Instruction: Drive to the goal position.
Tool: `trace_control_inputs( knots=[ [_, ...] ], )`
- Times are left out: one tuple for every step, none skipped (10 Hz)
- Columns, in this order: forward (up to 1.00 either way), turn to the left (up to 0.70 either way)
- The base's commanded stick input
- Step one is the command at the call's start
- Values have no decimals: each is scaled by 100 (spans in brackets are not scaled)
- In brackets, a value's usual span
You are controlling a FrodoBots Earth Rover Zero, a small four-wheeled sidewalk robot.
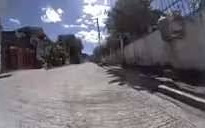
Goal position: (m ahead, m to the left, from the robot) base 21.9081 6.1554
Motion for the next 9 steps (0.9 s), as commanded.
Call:
trace_control_inputs(
  knots=[
    [100,4],
    [100,6],
    [100,8],
    [100,10],
    [100,10],
    [100,5],
    [100,3],
    [100,-16],
    [100,-40]
  ],
)
